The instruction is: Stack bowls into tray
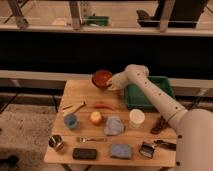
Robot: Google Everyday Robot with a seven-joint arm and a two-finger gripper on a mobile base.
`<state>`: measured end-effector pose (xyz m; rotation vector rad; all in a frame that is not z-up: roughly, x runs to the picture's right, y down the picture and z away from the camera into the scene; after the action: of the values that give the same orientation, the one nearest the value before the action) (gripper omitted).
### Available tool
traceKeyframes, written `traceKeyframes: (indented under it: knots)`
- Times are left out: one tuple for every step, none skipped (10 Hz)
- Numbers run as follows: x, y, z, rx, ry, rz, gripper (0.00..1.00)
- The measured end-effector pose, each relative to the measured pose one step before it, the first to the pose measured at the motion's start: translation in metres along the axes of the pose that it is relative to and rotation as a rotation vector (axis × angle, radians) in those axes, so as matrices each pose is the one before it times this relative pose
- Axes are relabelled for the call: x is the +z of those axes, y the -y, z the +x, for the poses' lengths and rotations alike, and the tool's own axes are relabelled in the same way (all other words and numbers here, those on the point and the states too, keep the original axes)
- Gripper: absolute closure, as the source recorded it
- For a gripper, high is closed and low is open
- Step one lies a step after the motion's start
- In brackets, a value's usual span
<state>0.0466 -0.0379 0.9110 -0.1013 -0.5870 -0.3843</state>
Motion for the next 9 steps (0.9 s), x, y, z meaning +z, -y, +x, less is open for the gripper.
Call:
traceKeyframes:
  knots:
    - [-0.01298,0.00146,0.00010,0.00421,-0.01840,0.00313,1.00]
    - [-0.02681,-0.00414,0.00223,0.01607,-0.04297,0.00660,1.00]
    - [-0.01562,-0.00508,0.00413,0.01384,-0.02664,0.00289,1.00]
    - [-0.01869,-0.00602,0.00497,0.01804,-0.03066,0.00320,1.00]
    - [-0.01981,-0.00764,0.00352,0.03538,-0.02970,0.00187,1.00]
    - [-0.01543,-0.01171,0.00538,0.03624,-0.02621,0.00094,1.00]
    - [-0.01713,-0.01257,0.01338,0.02901,-0.03866,0.00475,1.00]
    - [-0.01762,-0.01240,0.01518,0.03087,-0.03868,0.00380,1.00]
    - [-0.01308,-0.00874,0.01368,0.02688,-0.03204,0.00224,1.00]
